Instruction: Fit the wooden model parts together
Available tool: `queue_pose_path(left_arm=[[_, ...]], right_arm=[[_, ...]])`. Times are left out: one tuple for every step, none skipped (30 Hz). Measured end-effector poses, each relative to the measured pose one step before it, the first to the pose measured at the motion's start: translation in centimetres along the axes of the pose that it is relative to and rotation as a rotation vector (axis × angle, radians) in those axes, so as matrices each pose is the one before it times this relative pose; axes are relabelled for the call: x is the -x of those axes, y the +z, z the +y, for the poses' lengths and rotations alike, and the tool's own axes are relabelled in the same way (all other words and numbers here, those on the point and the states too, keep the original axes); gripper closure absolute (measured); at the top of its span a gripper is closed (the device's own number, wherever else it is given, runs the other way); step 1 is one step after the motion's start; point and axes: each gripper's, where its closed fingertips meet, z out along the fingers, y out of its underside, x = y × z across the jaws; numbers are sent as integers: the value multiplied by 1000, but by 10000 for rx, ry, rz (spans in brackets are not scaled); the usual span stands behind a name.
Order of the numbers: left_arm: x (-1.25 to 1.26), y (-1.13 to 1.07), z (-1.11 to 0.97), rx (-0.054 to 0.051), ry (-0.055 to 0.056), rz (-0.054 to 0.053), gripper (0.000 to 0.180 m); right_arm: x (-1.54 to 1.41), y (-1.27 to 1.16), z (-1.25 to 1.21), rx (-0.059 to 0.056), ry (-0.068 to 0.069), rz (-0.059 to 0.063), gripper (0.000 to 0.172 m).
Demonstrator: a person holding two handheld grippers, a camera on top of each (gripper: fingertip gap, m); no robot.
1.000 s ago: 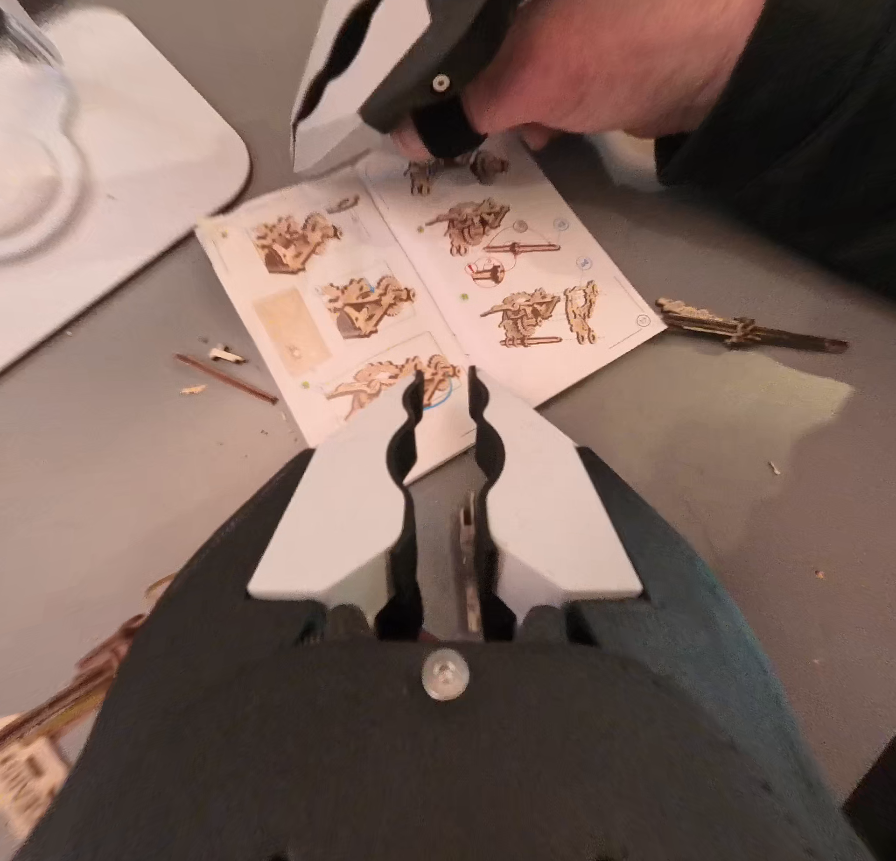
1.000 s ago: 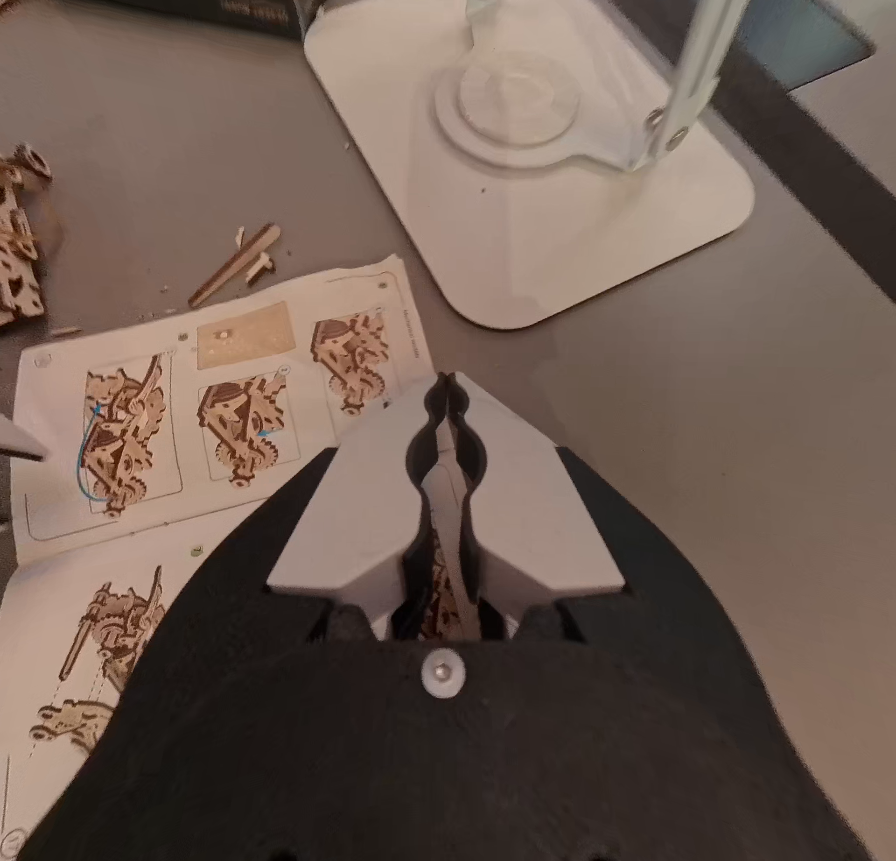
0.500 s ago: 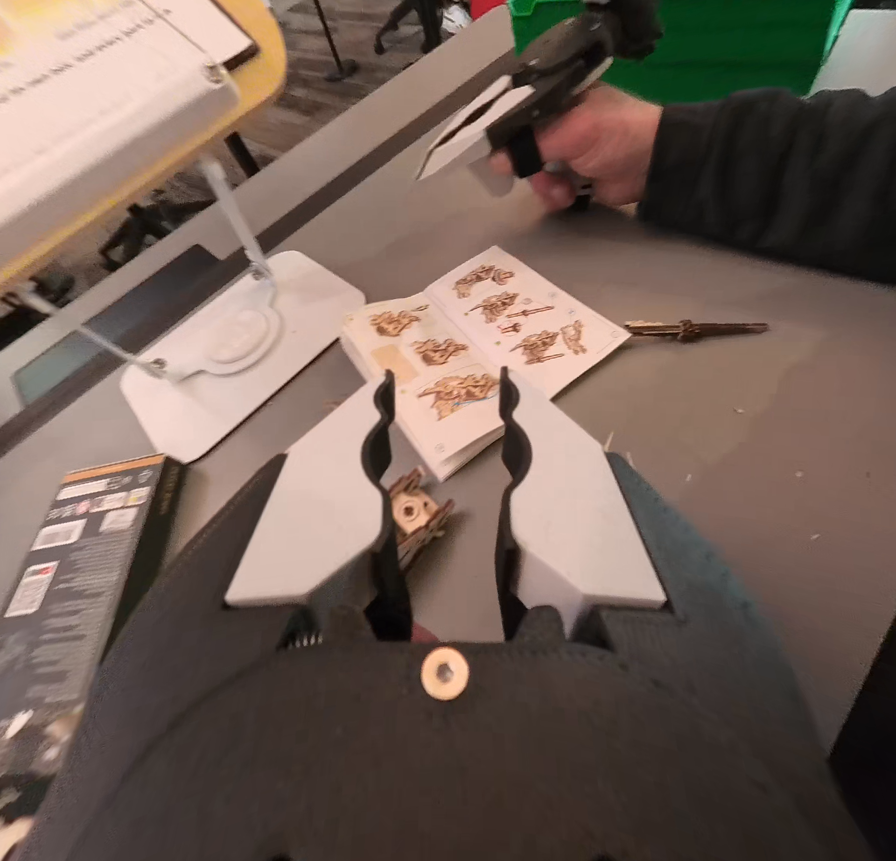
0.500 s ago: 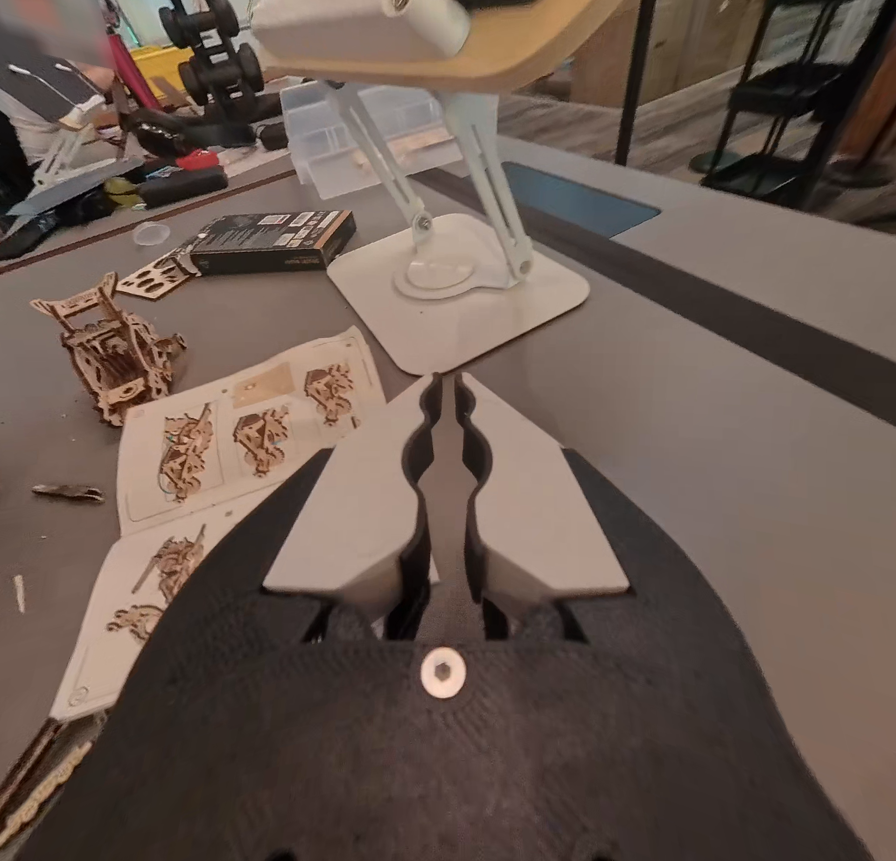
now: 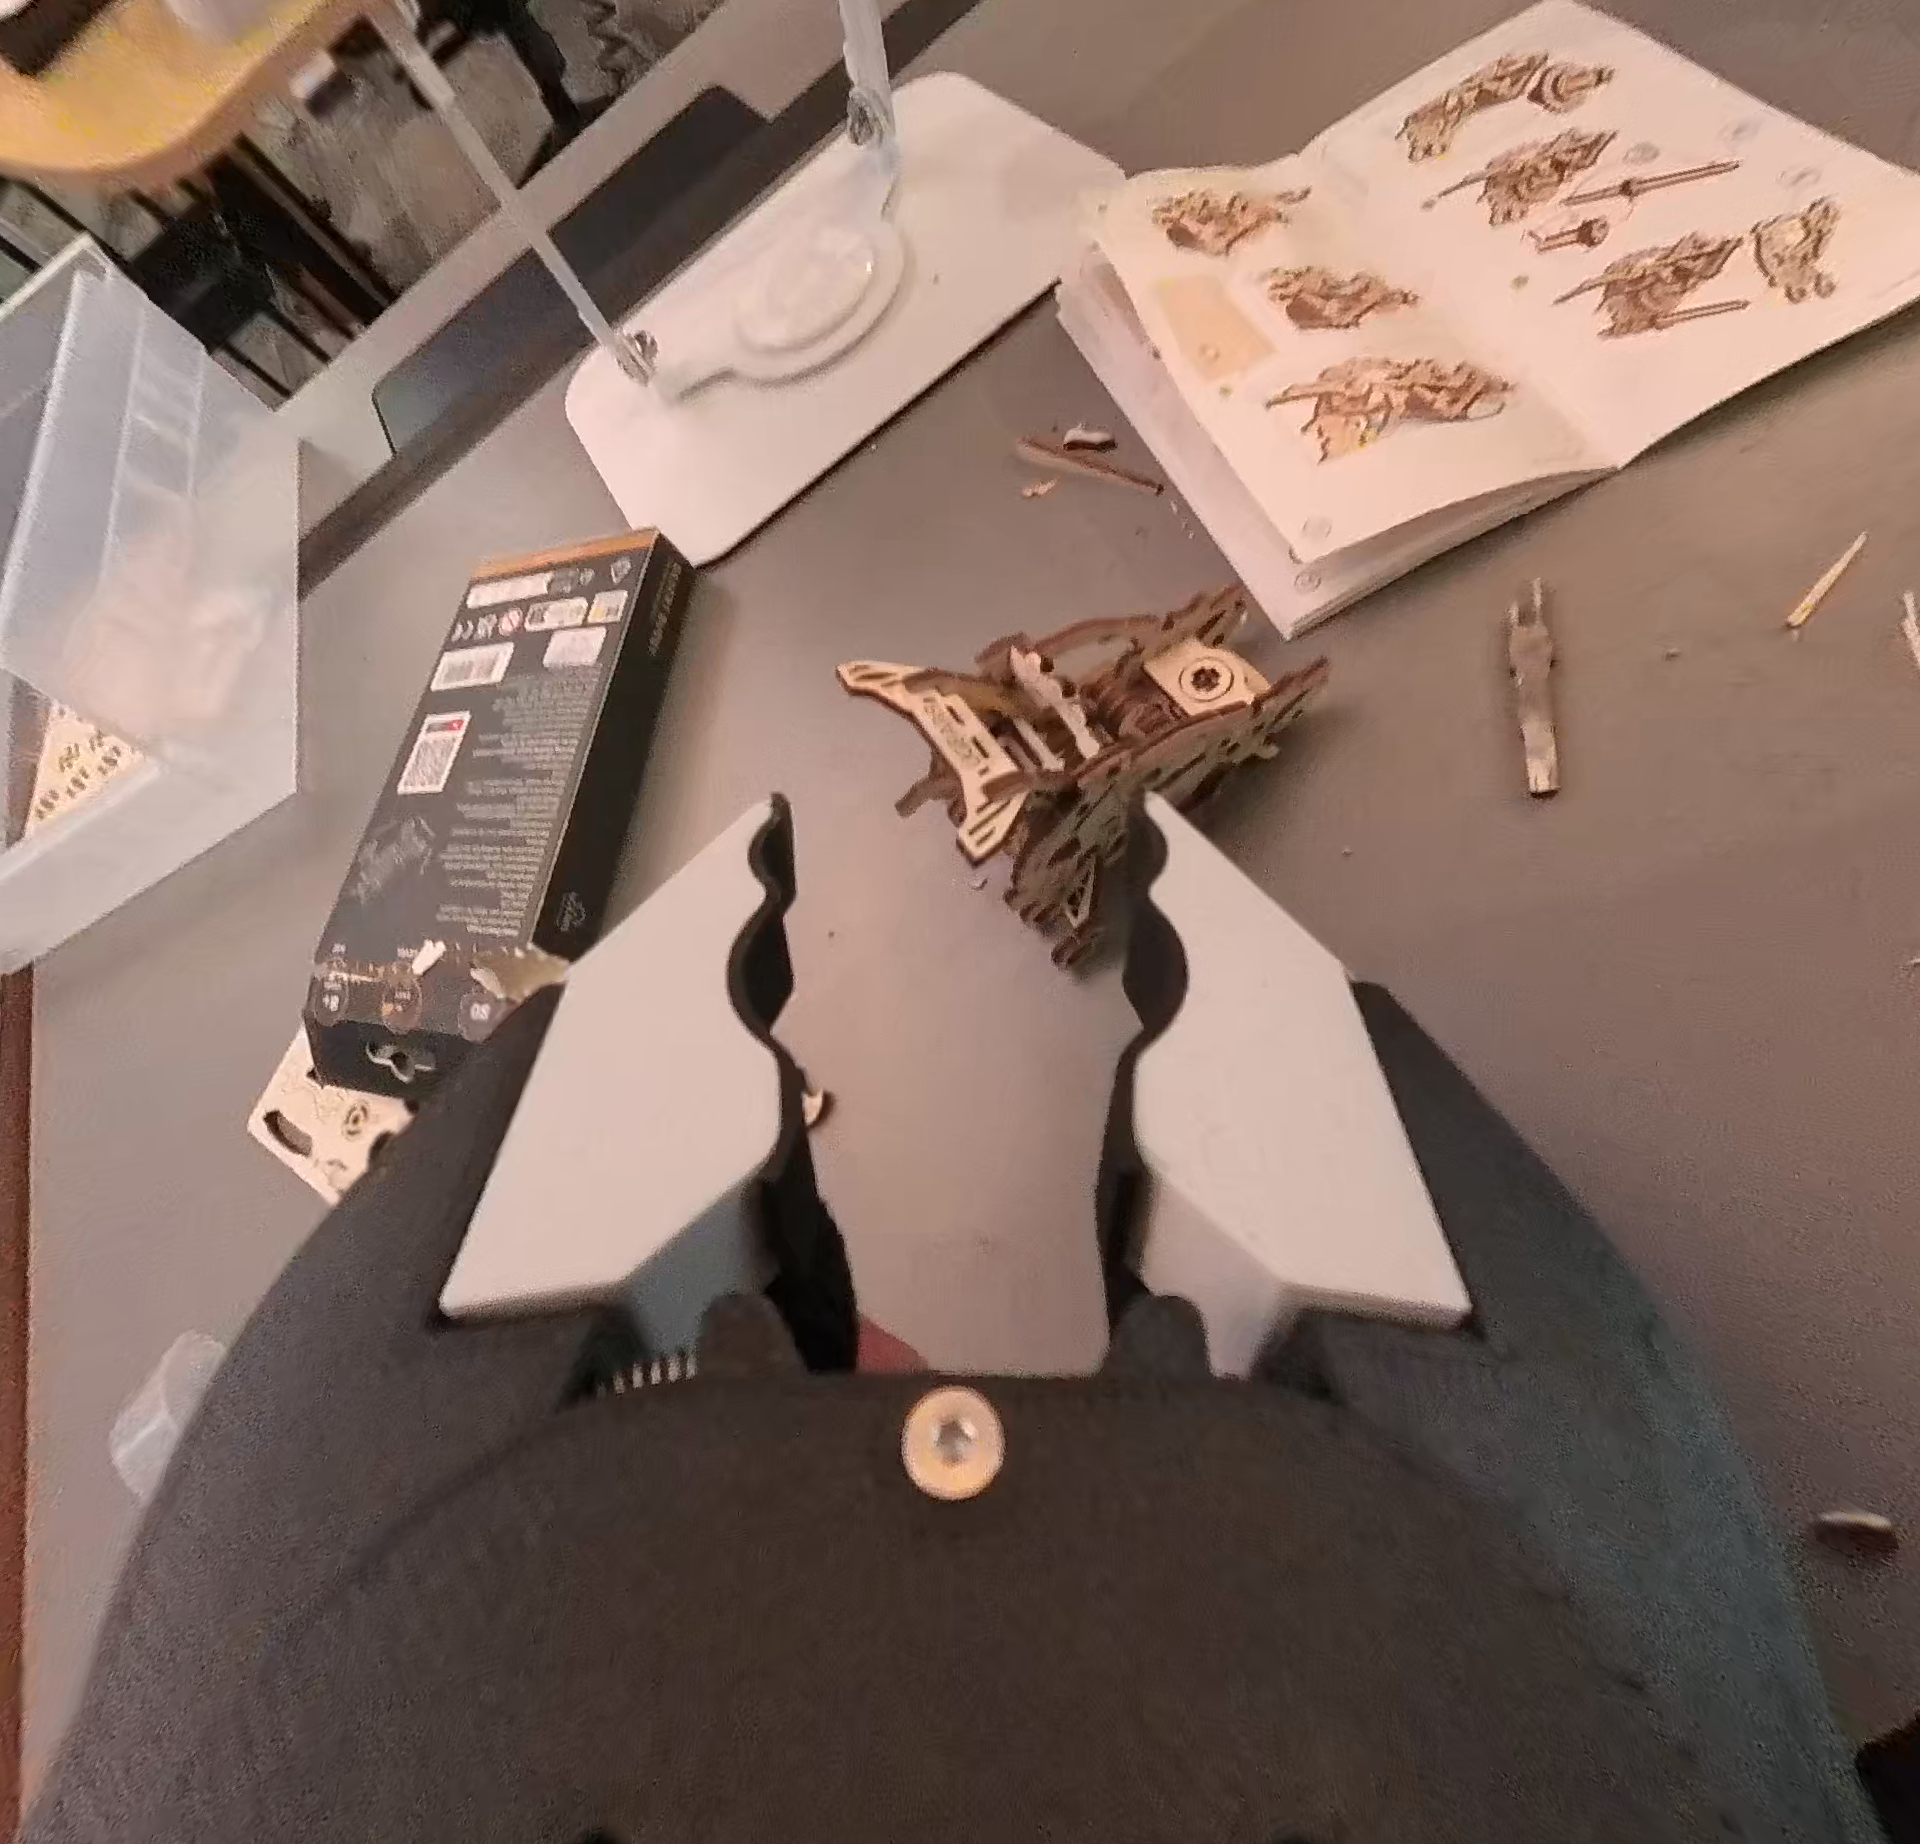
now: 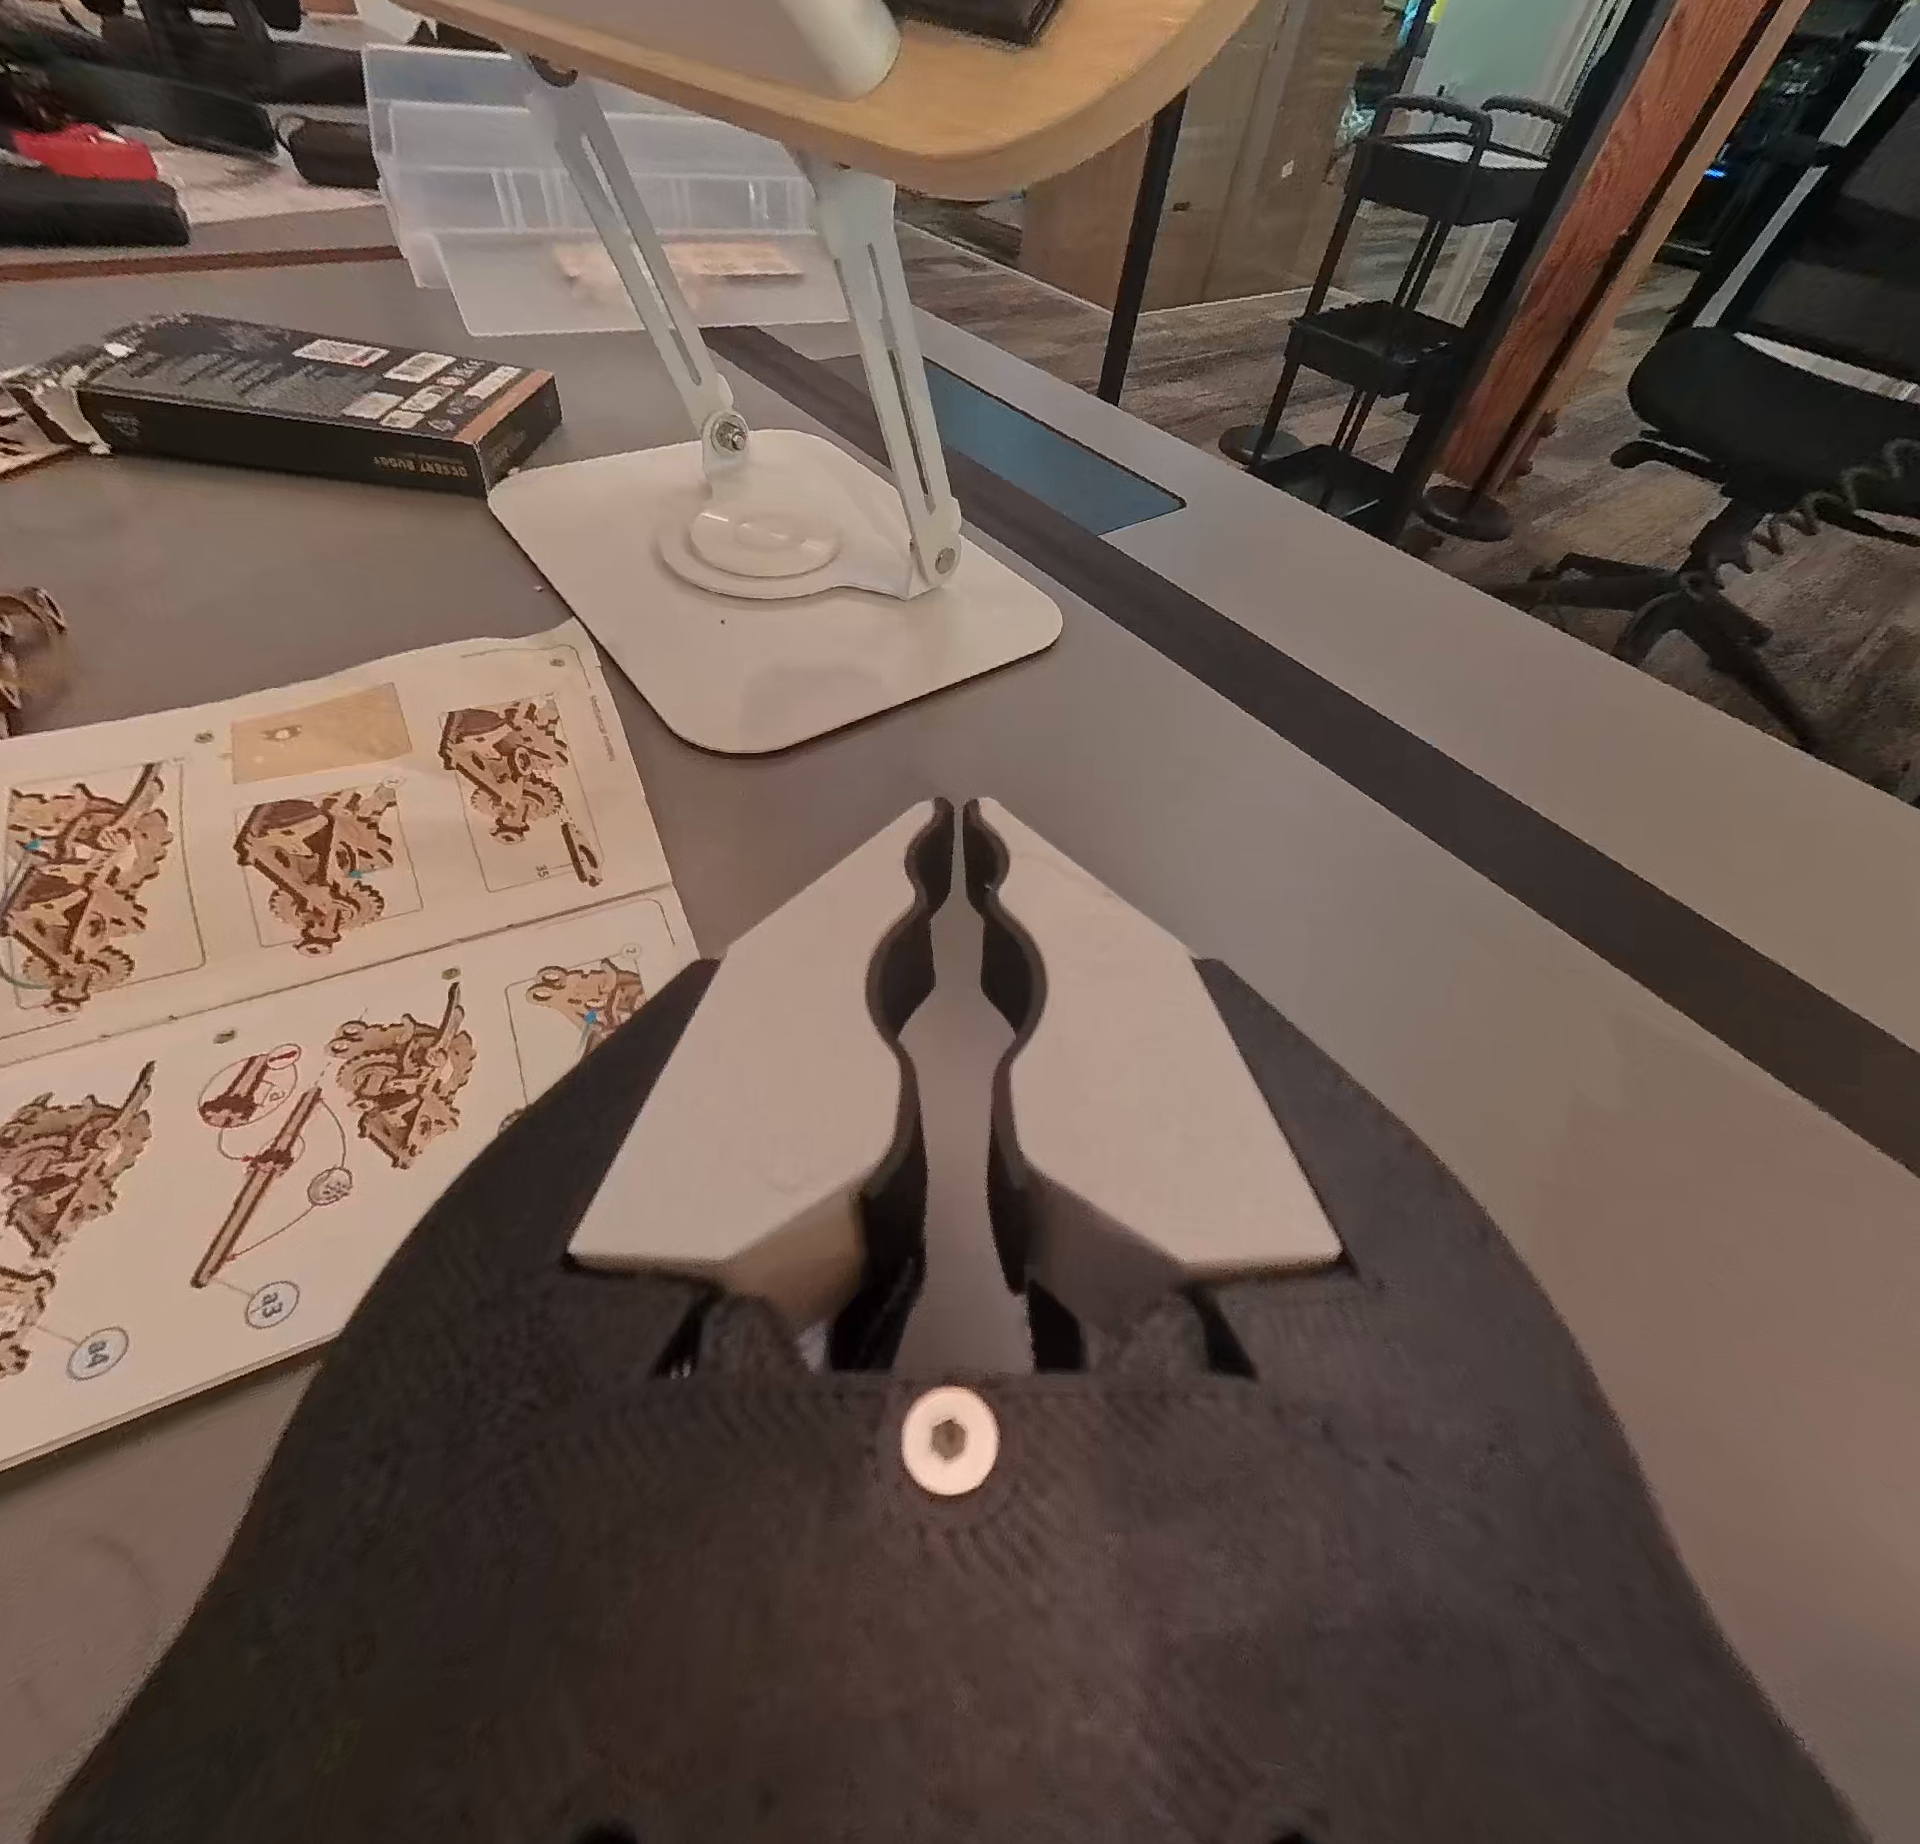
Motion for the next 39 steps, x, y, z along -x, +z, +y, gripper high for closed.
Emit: queue_pose_path(left_arm=[[11,17,255,54,-139,22,119],[44,6,71,-14,-186,46,119],[61,46,-9,-45,-169,61,119],[126,127,35,22,-137,28,121],[312,185,62,84,-166,-82,122],[221,211,-88,10,-178,-14,123],[-28,279,-56,38,-182,141,124],[-109,334,172,176,-229,203,124],[-96,280,241,164,-266,202,124],[-125,220,248,110,-294,217,125],[-228,132,174,63,-305,269,126],[-202,66,64,-13,-254,219,128],[-202,74,11,-33,-155,198,131],[-93,85,32,9,-90,117,134],[-10,89,-60,-18,-69,69,137],[10,103,-101,-21,-68,74,140],[19,133,-67,-10,-57,79,143],[62,149,-63,-21,-44,46,144],[17,125,-79,-16,-1,85,145],[-97,106,-67,14,6,170,149],[-20,83,-61,19,-29,133,151],[85,59,-70,-1,12,57,153],[49,34,-58,-16,85,62,158],[62,9,2,14,91,44,159],[49,-19,17,4,66,40,162],[43,-8,70,0,75,29,170],[-16,-46,68,-9,53,68,172],[67,-58,52,-23,7,10,172],[-78,-68,59,-40,9,101,173],[-236,-69,45,-35,-32,215,173],[-97,-78,60,-7,-59,128,173],[-21,-110,33,0,29,58,173],[-13,-120,19,-3,104,37,173],[-55,-124,46,25,96,53,173],[-50,-115,68,33,45,61,173],[-132,-127,98,42,34,116,173],[-191,-140,142,51,43,151,173],[-14,-172,159,41,34,46,173],[16,-172,183,21,41,23,173]], right_arm=[[6,24,37,20,-80,25,172],[-8,27,47,25,-48,19,172],[-54,22,27,14,-39,42,172],[-74,6,37,12,-49,61,172],[-41,42,60,40,-53,37,172],[-12,50,82,54,-51,27,172],[-8,44,61,38,-60,37,172],[32,39,49,32,-69,25,172],[62,56,74,47,-63,-6,172],[111,73,87,64,-59,-33,172],[102,78,87,68,-72,-30,172],[119,75,91,60,-94,-23,172],[116,73,79,59,-94,-22,172],[89,81,92,69,-69,-18,172],[68,76,90,63,-54,-9,172],[46,40,52,38,-52,8,172],[19,20,16,14,-40,15,172],[3,7,1,0,-16,10,172],[-3,-13,-7,-11,4,3,172],[-24,-18,-29,-19,15,0,172],[-25,-21,-19,-21,17,0,172],[-8,-20,-20,-19,14,-4,172],[-3,-13,-23,-19,9,-7,172],[5,-25,-22,-20,7,-11,172],[23,-28,-44,-29,2,-22,172],[74,-41,-57,-49,-21,-48,172],[32,-50,-77,-59,-19,-15,170],[-67,-51,-90,-53,21,34,168],[16,-27,-115,-52,35,-32,167],[144,6,-122,-38,32,-87,165],[193,27,-116,-20,8,-67,164],[243,35,-135,-4,-67,-55,163],[225,20,-129,24,-121,-35,162],[184,-8,-158,15,-100,-21,162],[175,-10,-135,-13,-39,-28,161],[130,16,-9,4,4,-32,161],[80,36,155,46,18,-33,161],[43,28,205,54,23,-22,161],[15,-25,140,24,34,-13,161]])
